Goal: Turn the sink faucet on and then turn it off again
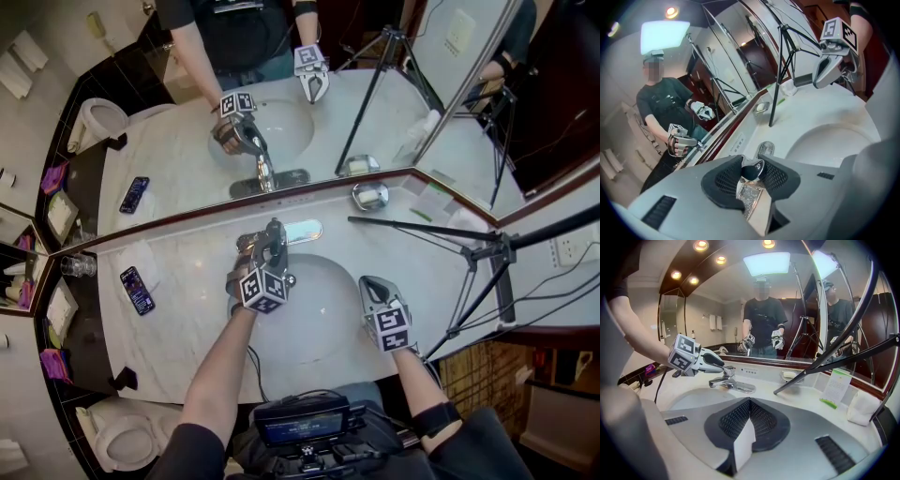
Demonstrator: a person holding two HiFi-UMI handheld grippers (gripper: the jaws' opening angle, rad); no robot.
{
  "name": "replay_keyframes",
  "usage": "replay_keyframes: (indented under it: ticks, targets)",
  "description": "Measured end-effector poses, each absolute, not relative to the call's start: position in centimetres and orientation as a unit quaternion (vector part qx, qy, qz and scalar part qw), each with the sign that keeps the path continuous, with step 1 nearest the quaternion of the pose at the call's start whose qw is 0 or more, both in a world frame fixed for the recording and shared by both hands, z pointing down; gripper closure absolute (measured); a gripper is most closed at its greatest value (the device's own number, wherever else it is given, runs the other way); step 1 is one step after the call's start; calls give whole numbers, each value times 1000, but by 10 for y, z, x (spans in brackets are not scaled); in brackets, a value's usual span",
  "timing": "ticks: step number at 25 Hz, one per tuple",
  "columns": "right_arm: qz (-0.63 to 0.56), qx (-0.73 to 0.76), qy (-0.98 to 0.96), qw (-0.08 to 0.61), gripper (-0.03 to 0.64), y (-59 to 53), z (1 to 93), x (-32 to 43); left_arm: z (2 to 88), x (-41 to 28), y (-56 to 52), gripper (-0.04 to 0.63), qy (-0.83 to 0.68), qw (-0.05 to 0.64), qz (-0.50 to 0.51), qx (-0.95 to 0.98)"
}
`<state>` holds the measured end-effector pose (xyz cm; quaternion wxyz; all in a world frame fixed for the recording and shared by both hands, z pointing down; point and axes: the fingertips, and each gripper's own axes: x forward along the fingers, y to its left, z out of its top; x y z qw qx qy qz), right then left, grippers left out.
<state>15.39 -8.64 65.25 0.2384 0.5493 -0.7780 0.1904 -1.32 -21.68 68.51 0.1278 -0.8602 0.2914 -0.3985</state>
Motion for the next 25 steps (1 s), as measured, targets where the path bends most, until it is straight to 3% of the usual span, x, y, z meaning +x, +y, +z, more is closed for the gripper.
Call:
replay_keyframes:
  ticks: [4,25]
  targets:
    - [185,550,-778,239,597,-87,655,155,672,-11,-233,505,304,108,-384,-865]
    - [193,547,-782,229,597,-90,650,150,671,-11,-237,508,305,71,-382,-870]
